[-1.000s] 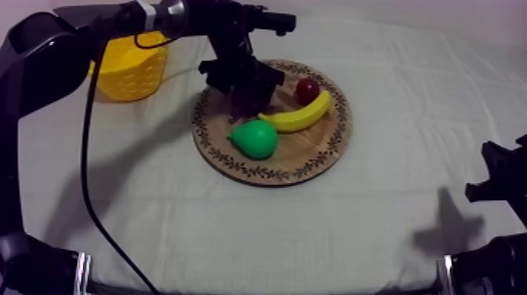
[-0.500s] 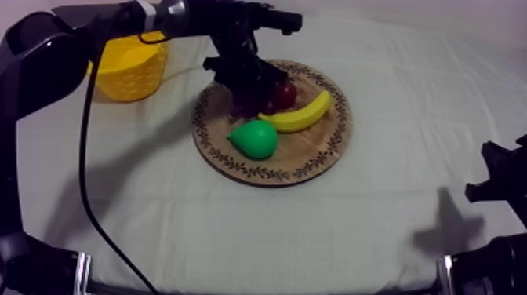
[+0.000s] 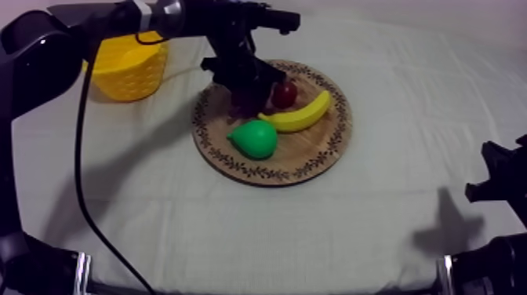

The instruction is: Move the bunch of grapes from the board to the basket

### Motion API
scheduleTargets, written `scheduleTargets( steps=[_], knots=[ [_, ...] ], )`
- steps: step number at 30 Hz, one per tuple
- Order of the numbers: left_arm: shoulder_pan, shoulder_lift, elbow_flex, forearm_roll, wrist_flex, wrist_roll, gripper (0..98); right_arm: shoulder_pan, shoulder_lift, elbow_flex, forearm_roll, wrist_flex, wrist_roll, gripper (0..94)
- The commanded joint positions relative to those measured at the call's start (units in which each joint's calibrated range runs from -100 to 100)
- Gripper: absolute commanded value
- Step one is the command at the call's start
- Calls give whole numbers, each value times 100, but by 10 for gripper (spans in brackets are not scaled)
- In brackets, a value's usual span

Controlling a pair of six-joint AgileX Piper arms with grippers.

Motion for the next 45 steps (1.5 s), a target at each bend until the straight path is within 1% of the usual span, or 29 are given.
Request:
scheduleTargets(
  steps=[1,7,12,17,21,25,32,37,41,45],
  knots=[
    [-6,-153,127,-14,-43,3,548,3,-2,-1,1,-2,0,5],
    [-19,-1102,948,-113,-356,46,543,3,-2,-1,1,-2,0,5],
    [-26,-2091,1691,-173,-428,94,549,3,-2,-1,1,-2,0,5],
    [-26,-3022,2393,-314,-439,301,550,3,-2,-1,1,-2,0,5],
    [-154,-3539,2692,-390,-430,392,546,3,-2,-1,1,-2,0,5],
    [-445,-3877,2889,-389,-421,381,544,3,-2,-1,1,-2,0,5],
    [-1109,-4354,3475,-378,-439,333,553,3,-2,-1,1,-2,0,5],
    [-1604,-4484,3824,-345,-556,230,560,3,-2,-1,1,-2,0,5],
    [-1944,-4397,3658,-317,-541,108,561,3,-2,-1,1,-2,0,5],
    [-2211,-4121,3133,-287,-464,3,563,3,-2,-1,1,-2,0,5]
  ],
)
